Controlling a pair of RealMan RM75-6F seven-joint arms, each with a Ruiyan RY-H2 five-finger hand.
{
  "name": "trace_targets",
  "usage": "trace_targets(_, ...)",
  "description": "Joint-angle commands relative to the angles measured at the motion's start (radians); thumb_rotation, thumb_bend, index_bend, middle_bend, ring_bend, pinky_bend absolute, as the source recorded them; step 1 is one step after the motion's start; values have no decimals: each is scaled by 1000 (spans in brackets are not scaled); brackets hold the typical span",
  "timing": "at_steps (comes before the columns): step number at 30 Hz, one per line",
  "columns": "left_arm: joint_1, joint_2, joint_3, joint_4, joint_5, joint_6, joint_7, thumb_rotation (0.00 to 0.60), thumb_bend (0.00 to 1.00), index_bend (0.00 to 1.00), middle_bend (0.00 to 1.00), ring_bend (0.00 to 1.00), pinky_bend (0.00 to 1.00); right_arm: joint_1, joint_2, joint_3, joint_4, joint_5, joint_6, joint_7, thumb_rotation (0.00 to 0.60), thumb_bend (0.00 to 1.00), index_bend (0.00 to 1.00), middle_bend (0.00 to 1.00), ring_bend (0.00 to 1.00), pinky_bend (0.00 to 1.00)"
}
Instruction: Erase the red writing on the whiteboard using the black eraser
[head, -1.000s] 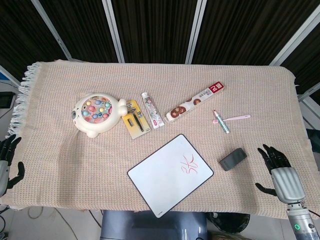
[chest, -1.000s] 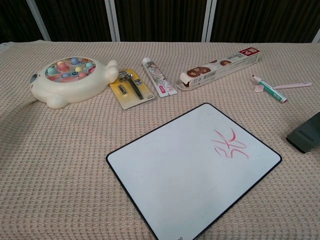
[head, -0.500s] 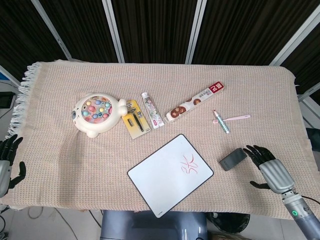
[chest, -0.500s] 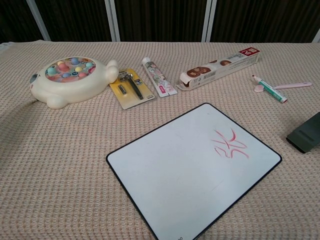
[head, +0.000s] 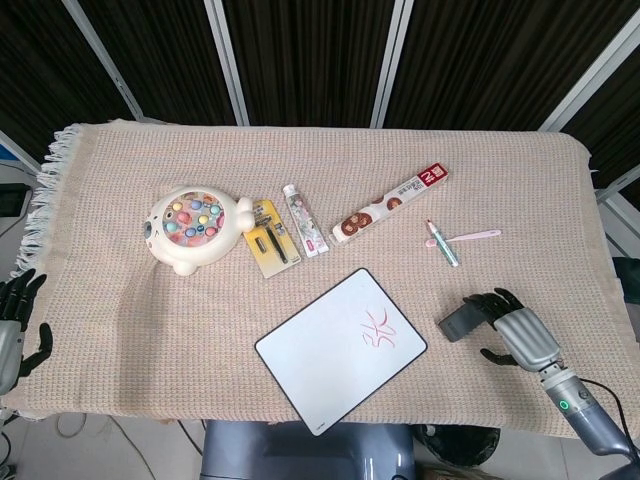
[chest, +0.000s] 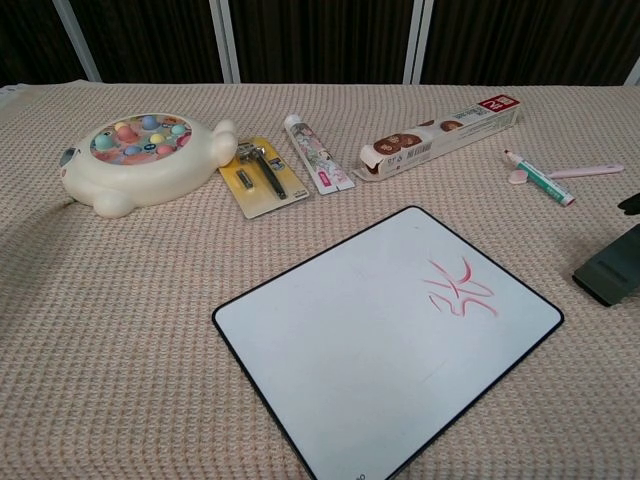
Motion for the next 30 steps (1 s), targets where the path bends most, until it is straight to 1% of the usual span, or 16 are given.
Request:
trace_targets(1,0,0,0,1,-1,0,1,600,599,50,5,34,52,15,-28,6,39,8,-1,20,600,355,207,236,224,140)
trace_targets(8,0,-2,-1,2,0,1,9,600,599,51,4,34,52,39,-65,-10,110,3,-27,22,600,354,232,279,261,150)
trace_targets(14,0,-4,-1,4,-1,3,15,600,599,53,4,34,52,50,-90,-13,144,6,-19,32,600,322,254,306,293,173)
trace_targets(19,0,-5,-3,4,-3,3,19,600,599,54,4,34,52,63,-110,-18,171,15,-41,25,600,318,289,331,312,173)
trace_targets(25,0,-5,-3,4,-8,1,22,600,599,56,4,34,52,72,-125,-12,185,23,-30,20,600,317,332,342,319,174)
trace_targets(30,0,-5,-4,4,-7,2,26,600,600,56,4,34,52,85,-118,-15,178,26,-35,10,600,317,354,346,319,174)
